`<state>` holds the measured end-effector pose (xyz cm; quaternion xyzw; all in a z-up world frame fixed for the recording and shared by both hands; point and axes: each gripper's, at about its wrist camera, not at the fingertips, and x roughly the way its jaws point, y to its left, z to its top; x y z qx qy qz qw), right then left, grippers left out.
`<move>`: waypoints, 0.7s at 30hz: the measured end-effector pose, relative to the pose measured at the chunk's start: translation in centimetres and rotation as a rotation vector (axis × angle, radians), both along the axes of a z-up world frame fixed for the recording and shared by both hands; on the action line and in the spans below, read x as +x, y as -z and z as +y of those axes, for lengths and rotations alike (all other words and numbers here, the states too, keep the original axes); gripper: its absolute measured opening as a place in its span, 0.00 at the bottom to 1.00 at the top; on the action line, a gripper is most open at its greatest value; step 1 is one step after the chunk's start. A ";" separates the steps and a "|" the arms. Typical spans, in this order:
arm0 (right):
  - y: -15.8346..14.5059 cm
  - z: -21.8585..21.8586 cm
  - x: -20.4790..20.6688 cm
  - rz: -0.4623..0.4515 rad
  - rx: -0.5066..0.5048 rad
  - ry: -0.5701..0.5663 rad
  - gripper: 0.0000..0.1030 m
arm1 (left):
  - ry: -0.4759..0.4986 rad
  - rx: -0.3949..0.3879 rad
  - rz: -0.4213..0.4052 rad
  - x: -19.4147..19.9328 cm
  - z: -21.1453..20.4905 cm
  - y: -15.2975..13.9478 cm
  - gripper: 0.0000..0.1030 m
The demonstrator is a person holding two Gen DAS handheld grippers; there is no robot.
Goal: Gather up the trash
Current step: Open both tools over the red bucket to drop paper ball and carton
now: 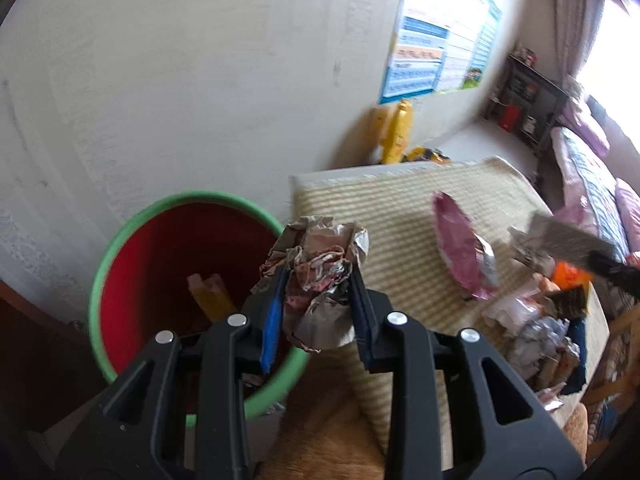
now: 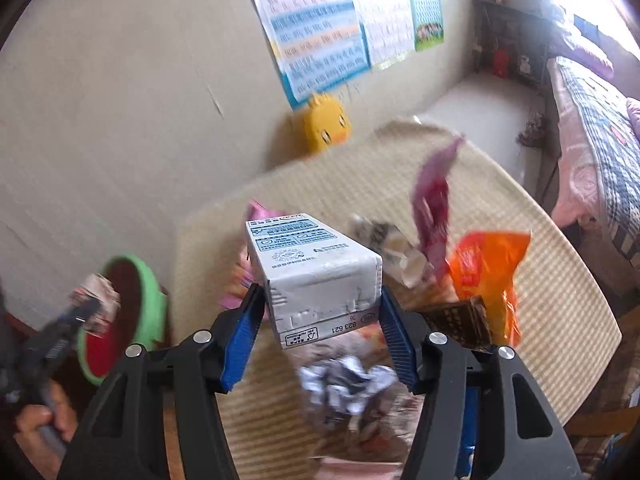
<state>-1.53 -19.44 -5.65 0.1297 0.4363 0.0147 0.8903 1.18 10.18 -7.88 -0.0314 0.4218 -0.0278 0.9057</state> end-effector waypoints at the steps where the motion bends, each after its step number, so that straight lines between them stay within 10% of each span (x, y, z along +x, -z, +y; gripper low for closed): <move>1: -0.7 0.4 0.1 -0.018 0.011 -0.008 0.54 | -0.024 0.008 -0.002 0.2 1.0 0.1 0.29; 8: -3.5 7.5 1.8 -0.074 0.067 -0.154 0.54 | -0.171 0.048 0.014 0.5 7.0 1.2 0.29; 21: 0.7 20.7 4.6 0.037 0.062 -0.430 0.54 | -0.283 0.005 0.079 -0.2 13.1 3.9 0.29</move>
